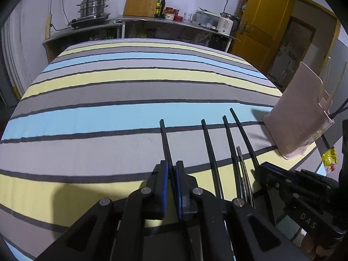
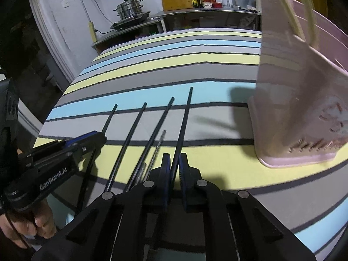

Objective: Organize utensils
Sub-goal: 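Grasp a black chopstick with the left tool while the right tool grasps another black chopstick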

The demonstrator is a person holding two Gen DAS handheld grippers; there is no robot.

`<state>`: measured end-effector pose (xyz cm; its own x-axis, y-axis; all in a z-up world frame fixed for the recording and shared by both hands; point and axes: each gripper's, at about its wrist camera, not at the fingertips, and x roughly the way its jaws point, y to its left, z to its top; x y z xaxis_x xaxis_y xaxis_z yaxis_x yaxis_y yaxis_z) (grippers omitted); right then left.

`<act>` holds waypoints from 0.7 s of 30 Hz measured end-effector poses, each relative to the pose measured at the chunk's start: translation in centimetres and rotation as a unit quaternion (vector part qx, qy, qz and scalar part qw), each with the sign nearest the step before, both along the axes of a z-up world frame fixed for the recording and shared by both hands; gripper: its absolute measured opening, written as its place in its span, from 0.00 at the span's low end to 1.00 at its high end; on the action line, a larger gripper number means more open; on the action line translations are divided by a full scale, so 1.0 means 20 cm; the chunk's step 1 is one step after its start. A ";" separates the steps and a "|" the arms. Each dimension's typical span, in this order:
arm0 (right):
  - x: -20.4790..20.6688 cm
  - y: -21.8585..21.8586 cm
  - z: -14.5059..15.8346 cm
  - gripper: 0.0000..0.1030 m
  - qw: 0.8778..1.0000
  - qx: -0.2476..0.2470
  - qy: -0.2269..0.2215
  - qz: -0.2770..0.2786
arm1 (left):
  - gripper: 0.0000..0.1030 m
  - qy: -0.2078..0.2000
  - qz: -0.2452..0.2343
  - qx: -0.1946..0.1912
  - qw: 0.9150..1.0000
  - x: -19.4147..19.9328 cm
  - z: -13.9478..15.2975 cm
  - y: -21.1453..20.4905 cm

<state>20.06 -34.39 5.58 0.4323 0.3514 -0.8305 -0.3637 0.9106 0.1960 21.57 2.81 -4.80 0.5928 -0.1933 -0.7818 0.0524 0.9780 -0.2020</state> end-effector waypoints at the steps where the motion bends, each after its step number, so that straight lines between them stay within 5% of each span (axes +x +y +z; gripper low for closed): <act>1: -0.01 -0.01 0.00 0.08 1.000 0.001 0.001 -0.002 | 0.06 0.000 0.001 -0.002 1.000 -0.01 0.00 0.00; 21: -0.31 -0.23 0.04 0.07 1.000 -0.011 0.015 -0.009 | 0.05 0.018 0.013 -0.019 1.000 -0.40 0.01 0.11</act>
